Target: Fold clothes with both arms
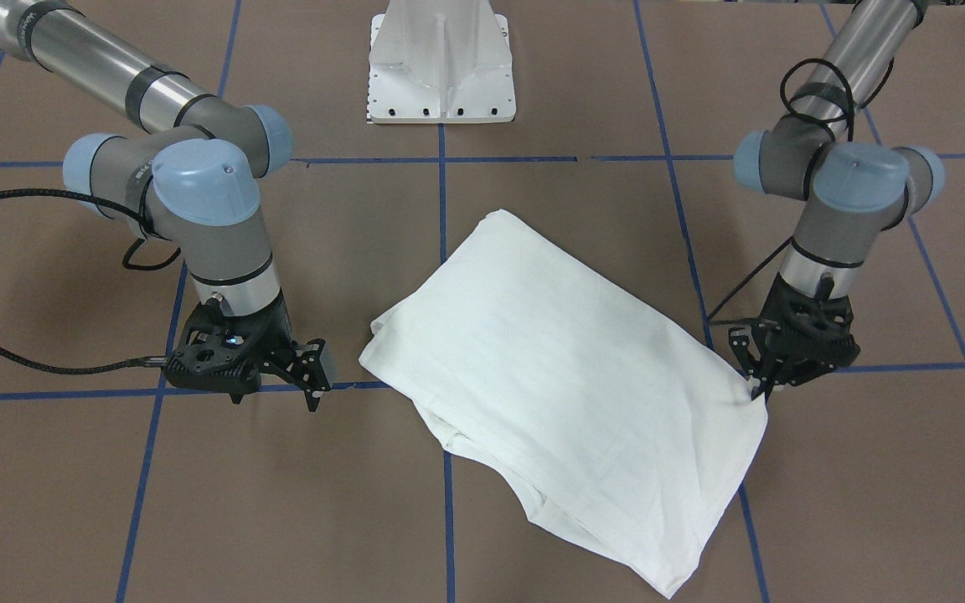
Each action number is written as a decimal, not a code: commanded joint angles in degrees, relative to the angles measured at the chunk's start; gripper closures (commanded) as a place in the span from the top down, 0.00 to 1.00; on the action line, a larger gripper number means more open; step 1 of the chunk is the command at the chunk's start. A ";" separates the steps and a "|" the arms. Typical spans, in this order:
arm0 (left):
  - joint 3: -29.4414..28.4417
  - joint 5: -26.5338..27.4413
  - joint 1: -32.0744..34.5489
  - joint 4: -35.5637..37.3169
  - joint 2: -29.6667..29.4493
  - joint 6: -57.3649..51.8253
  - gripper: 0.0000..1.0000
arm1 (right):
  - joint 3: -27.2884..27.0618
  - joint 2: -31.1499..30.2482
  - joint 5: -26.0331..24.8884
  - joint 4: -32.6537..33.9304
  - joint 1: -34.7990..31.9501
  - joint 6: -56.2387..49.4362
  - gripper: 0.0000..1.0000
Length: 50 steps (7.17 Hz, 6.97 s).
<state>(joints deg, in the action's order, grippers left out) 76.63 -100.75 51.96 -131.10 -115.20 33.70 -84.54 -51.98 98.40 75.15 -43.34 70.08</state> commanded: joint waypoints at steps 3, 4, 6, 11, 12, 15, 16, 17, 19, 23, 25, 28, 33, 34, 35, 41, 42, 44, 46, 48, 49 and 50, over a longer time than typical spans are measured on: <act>-19.42 -0.05 2.17 -5.38 -13.65 -1.17 0.47 | -0.01 1.18 -0.31 0.00 2.65 3.40 1.00; -18.98 -0.15 2.35 -8.09 -12.87 -1.18 0.99 | 0.51 2.66 -1.44 0.00 3.78 4.18 1.00; -14.51 -0.32 2.53 -9.61 -8.75 -0.74 1.00 | 5.57 9.66 -4.52 0.09 6.33 9.01 0.99; -12.21 -0.59 2.71 -9.79 -6.53 -0.21 1.00 | 24.69 16.92 -9.62 -15.47 10.03 10.43 0.88; -12.12 -0.59 2.71 -9.79 -6.27 -0.21 1.00 | 24.69 16.48 -9.89 -15.38 10.29 9.56 0.85; -11.68 -0.59 2.71 -9.79 -6.18 -0.21 1.00 | 24.60 15.25 -11.47 -15.38 11.52 8.50 0.81; -11.68 -0.59 2.71 -9.79 -6.09 -0.21 1.00 | 24.69 15.24 -11.47 -15.38 11.79 8.50 0.77; -11.59 -0.59 2.71 -9.79 -6.09 -0.21 1.00 | 24.60 15.24 -11.47 -15.38 11.79 8.50 0.65; -10.63 -0.59 2.71 -9.79 -5.22 -0.21 1.00 | 24.43 15.33 -11.39 -15.38 11.79 7.89 0.00; -9.75 -0.59 2.71 -9.79 -4.42 -0.13 1.00 | 19.28 13.42 -10.86 -13.29 11.70 7.53 0.00; -9.22 -0.67 2.62 -9.79 -4.42 -0.21 1.00 | -1.56 0.03 -11.47 -5.48 14.14 7.97 0.00; -8.44 -0.67 2.35 -9.79 -4.16 -0.21 1.00 | -20.38 -13.91 -18.31 0.18 22.58 11.38 0.00; -0.21 -10.04 2.00 -9.27 -1.01 7.19 1.00 | -25.91 -17.63 -18.60 0.17 22.69 10.61 1.00; 5.49 -11.56 0.35 -8.91 0.83 13.35 1.00 | -27.24 -17.80 -15.81 0.00 21.64 10.43 1.00; 11.11 -10.96 -4.28 -8.82 3.90 18.80 1.00 | -29.17 -19.28 -14.21 -0.52 21.37 10.43 1.00; 24.36 3.98 -32.87 -8.82 10.34 47.76 0.79 | -35.08 -27.91 -13.93 -7.73 21.55 11.22 1.00; 24.27 4.77 -33.85 -8.65 10.52 47.77 0.79 | -34.99 -27.82 -13.93 -7.73 21.55 11.22 1.00; 24.35 4.86 -34.64 -6.72 10.34 47.86 0.74 | -34.99 -27.82 -14.02 -7.73 21.63 11.22 1.00; 24.35 4.86 -34.82 -6.71 10.34 47.86 0.57 | -34.90 -27.82 -14.02 -7.73 21.55 11.22 1.00; 24.36 4.95 -36.04 -6.71 10.17 49.09 0.08 | -33.68 -28.09 -14.46 -7.56 21.63 11.48 1.00; 24.44 5.21 -36.40 -6.80 10.17 49.09 0.00 | -33.41 -28.00 -14.46 -7.47 21.63 12.96 1.00; 24.53 6.17 -37.02 -6.80 10.08 49.09 0.00 | -33.67 -28.17 -14.46 -7.12 21.72 18.37 1.00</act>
<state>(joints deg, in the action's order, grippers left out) 101.08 -95.39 15.66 -137.87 -105.04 82.71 -118.23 -80.04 83.96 67.72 -21.69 83.83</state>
